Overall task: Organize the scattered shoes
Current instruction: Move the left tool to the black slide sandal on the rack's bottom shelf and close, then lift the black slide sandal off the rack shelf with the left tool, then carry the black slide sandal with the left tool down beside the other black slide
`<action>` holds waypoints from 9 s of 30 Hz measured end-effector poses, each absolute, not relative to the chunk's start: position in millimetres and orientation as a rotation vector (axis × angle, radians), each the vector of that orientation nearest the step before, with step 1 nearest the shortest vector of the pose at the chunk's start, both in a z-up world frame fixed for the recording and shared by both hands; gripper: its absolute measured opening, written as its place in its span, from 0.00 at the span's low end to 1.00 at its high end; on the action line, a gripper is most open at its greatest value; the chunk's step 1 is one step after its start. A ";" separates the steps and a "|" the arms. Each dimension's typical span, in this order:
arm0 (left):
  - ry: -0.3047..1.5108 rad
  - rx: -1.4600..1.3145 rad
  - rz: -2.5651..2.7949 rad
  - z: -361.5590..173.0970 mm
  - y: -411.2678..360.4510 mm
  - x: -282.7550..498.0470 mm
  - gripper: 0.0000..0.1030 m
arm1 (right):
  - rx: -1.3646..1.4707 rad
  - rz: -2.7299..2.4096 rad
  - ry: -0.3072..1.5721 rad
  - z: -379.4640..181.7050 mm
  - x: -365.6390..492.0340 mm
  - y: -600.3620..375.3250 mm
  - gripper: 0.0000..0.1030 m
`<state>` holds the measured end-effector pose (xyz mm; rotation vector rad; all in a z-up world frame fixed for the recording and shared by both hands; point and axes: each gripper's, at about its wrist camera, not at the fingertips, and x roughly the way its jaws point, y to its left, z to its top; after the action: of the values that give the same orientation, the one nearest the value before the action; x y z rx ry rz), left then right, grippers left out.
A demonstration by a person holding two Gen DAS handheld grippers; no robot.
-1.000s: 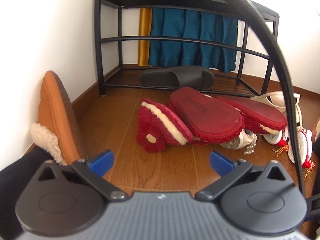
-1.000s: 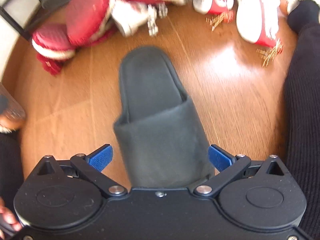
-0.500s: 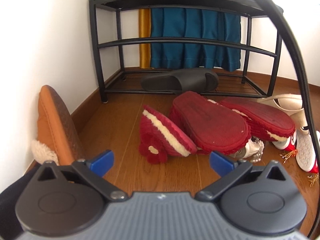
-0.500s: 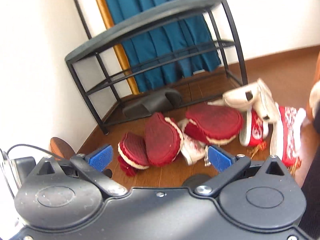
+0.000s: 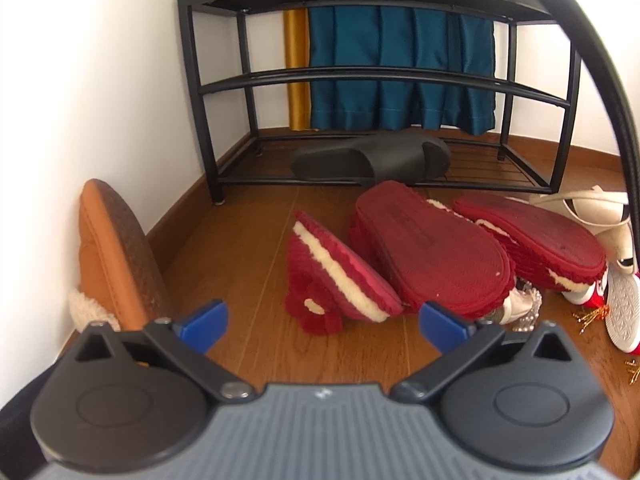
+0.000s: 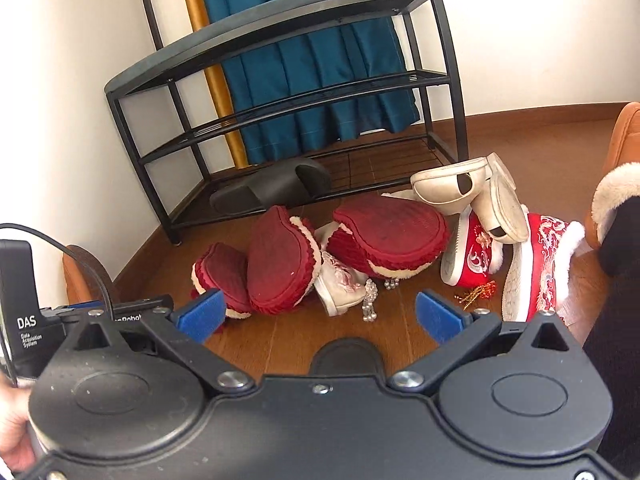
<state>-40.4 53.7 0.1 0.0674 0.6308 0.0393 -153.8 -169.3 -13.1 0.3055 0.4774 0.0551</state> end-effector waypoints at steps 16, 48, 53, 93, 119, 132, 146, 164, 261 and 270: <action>0.583 0.074 0.011 34.1 30.1 41.2 0.99 | 0.337 0.059 0.465 -3.2 -150.5 -187.2 1.00; 0.532 0.002 -0.185 -33.3 22.9 233.5 0.87 | 0.495 0.045 0.540 -46.8 -95.9 -229.4 1.00; 0.545 0.012 -0.163 -41.4 21.8 248.8 0.87 | 0.517 0.049 0.555 -54.9 -91.0 -230.2 1.00; 0.666 -0.084 -0.117 -59.0 -18.5 314.1 1.00 | 0.626 0.077 0.640 -93.7 -73.7 -235.3 1.00; 0.627 -0.053 -0.158 -71.0 -17.9 329.1 0.99 | 0.650 0.069 0.644 -96.4 -76.6 -240.3 1.00; 0.618 -0.110 -0.319 -76.3 -9.9 329.2 0.28 | 0.660 0.065 0.643 -97.3 -78.0 -243.4 1.00; 0.511 0.003 -0.283 -58.2 -9.0 304.4 0.19 | 0.668 0.060 0.628 -96.3 -75.2 -240.6 1.00; 0.418 0.016 -0.245 -2.2 -0.6 246.6 0.18 | 0.621 0.078 0.512 -42.1 -112.2 -245.4 1.00; 0.703 0.020 -0.337 -103.8 62.5 -128.1 0.50 | 0.414 0.083 0.441 31.6 -226.8 -222.3 1.00; 0.776 0.006 -0.252 -122.2 75.9 -108.0 0.65 | 0.420 0.100 0.458 28.7 -217.6 -215.9 1.00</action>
<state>-108.0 75.9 -122.2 0.0055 0.7761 -0.2516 -217.6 -215.9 28.7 0.4195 0.4583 0.1004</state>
